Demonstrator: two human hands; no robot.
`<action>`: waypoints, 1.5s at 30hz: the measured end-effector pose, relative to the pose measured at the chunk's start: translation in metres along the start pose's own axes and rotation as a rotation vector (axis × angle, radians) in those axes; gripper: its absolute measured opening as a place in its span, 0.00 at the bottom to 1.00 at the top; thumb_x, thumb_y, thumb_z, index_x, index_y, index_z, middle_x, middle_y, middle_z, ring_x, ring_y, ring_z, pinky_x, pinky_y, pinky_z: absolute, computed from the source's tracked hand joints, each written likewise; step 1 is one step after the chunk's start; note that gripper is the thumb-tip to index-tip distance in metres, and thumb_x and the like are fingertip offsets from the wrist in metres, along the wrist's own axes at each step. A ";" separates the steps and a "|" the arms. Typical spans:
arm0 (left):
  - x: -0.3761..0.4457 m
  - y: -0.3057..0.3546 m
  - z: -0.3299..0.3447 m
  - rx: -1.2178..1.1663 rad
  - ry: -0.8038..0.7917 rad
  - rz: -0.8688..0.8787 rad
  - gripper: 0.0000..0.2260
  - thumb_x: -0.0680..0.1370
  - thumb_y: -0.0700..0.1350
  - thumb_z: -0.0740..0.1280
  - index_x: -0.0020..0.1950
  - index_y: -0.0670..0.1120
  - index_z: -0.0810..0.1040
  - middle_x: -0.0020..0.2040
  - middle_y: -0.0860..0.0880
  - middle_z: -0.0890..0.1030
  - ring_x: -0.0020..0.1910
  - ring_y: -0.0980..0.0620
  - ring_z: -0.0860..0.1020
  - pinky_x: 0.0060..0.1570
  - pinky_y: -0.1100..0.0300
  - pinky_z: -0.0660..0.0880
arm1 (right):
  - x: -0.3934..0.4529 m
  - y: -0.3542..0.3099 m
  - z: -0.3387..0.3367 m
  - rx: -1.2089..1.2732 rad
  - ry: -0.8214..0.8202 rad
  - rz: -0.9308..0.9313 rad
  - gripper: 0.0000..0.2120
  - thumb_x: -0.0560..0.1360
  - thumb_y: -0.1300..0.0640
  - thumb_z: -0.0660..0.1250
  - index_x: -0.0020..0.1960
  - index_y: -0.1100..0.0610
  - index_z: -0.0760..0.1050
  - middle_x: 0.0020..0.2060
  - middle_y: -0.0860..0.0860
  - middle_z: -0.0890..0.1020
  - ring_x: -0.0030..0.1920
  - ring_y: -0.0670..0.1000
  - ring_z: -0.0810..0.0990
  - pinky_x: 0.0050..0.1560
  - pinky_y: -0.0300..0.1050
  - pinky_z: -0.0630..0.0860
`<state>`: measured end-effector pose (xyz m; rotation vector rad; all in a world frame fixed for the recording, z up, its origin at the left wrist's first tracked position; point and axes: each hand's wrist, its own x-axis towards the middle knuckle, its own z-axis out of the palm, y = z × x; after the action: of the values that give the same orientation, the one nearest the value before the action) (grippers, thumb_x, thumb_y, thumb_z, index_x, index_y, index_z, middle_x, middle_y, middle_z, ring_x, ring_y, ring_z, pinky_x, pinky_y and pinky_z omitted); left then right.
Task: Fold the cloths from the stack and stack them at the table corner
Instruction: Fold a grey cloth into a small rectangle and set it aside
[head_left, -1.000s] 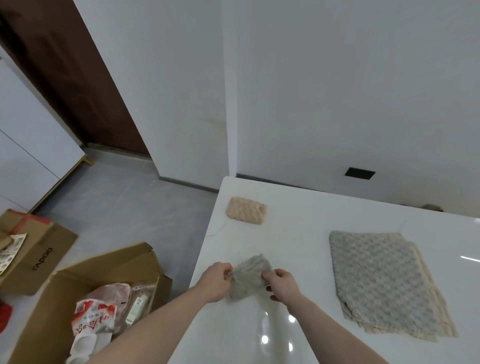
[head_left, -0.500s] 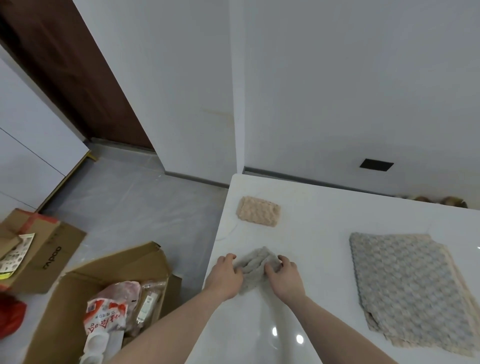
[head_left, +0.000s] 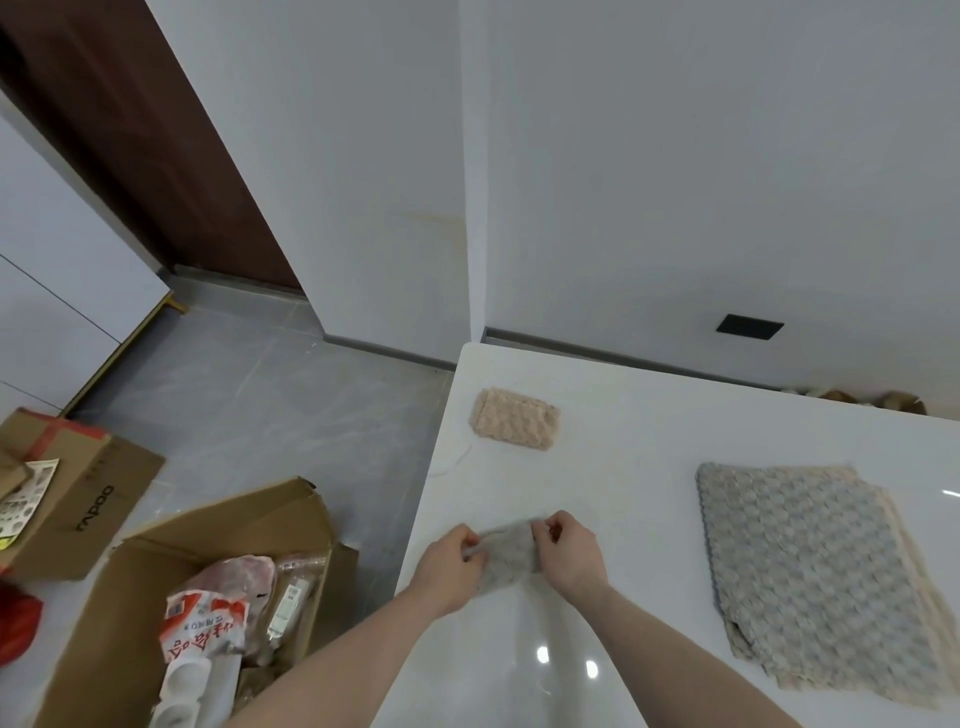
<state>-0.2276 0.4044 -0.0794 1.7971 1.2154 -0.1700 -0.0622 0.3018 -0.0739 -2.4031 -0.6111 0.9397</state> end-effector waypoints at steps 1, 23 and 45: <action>0.002 0.000 0.000 -0.008 -0.006 -0.028 0.03 0.82 0.48 0.66 0.52 0.51 0.75 0.45 0.52 0.79 0.39 0.55 0.75 0.32 0.66 0.71 | 0.002 0.002 0.002 -0.036 -0.016 0.007 0.13 0.81 0.48 0.63 0.44 0.56 0.75 0.38 0.50 0.82 0.40 0.53 0.81 0.42 0.49 0.77; 0.003 -0.010 0.023 0.456 0.351 0.494 0.03 0.80 0.45 0.65 0.48 0.53 0.74 0.49 0.56 0.72 0.45 0.51 0.72 0.45 0.56 0.69 | -0.026 0.034 0.001 -0.104 0.038 -0.241 0.13 0.84 0.47 0.59 0.67 0.48 0.67 0.62 0.41 0.66 0.47 0.53 0.82 0.43 0.49 0.76; -0.002 -0.019 0.030 0.546 0.027 0.295 0.28 0.78 0.38 0.64 0.77 0.54 0.69 0.75 0.52 0.62 0.71 0.48 0.66 0.66 0.54 0.69 | -0.016 0.034 0.020 -0.537 -0.054 -0.410 0.22 0.79 0.62 0.59 0.70 0.46 0.74 0.67 0.41 0.76 0.57 0.53 0.75 0.52 0.46 0.77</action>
<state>-0.2326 0.3817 -0.1065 2.4352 0.9606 -0.3312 -0.0794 0.2720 -0.0986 -2.5393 -1.4672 0.7252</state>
